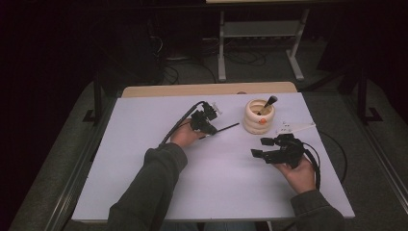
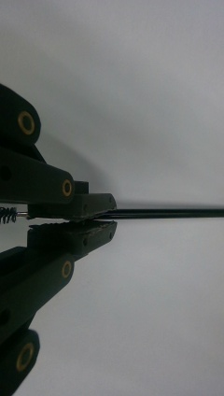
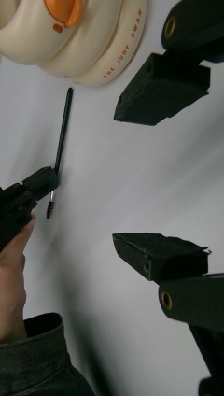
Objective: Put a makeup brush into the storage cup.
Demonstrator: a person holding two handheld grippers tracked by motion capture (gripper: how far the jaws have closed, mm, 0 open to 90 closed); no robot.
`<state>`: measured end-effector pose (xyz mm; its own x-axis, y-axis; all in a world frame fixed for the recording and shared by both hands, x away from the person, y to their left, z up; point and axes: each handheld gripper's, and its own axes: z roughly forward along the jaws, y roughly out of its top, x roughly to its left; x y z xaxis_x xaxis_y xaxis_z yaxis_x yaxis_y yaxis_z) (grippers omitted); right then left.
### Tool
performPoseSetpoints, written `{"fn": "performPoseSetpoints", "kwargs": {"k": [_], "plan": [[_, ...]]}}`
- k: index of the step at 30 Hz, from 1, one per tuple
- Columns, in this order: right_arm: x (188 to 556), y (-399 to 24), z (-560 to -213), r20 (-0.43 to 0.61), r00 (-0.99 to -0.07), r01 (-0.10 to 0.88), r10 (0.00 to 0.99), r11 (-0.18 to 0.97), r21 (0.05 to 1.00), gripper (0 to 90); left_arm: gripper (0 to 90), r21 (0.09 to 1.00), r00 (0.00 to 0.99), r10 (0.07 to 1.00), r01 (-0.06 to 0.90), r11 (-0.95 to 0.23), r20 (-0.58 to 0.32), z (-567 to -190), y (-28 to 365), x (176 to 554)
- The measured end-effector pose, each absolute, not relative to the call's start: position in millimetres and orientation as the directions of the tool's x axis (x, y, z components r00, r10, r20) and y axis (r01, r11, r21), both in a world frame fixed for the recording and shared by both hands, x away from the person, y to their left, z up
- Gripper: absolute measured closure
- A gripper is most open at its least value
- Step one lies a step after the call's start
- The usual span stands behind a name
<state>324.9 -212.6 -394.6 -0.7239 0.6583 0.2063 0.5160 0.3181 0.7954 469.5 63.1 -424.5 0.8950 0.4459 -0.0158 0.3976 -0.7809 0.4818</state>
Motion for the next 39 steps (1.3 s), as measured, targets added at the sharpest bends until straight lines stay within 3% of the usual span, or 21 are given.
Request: {"fn": "performPoseSetpoints", "kwargs": {"k": [7,13,21,39], "plan": [[324.9,-212.9,-394.4,0.207,-0.724,0.516,0.658,0.317,0.796,33.5,84.5,0.478,0.889,0.455,0.417,-0.773,-0.040,-427.4,62.6,469.9],[325.2,-212.1,-394.8,0.211,-0.726,0.517,0.654,0.317,0.795,33.5,72.5,0.478,0.881,0.470,0.435,-0.763,-0.052,-427.3,58.1,469.4],[325.5,-211.6,-395.4,0.208,-0.730,0.513,0.651,0.322,0.796,33.6,84.3,0.482,0.873,0.487,0.435,-0.761,-0.018,-428.0,55.5,469.0],[325.0,-210.2,-395.1,0.212,-0.730,0.516,0.650,0.320,0.795,34.0,86.0,0.477,0.886,0.464,0.399,-0.783,0.021,-413.4,58.9,460.2]]}}
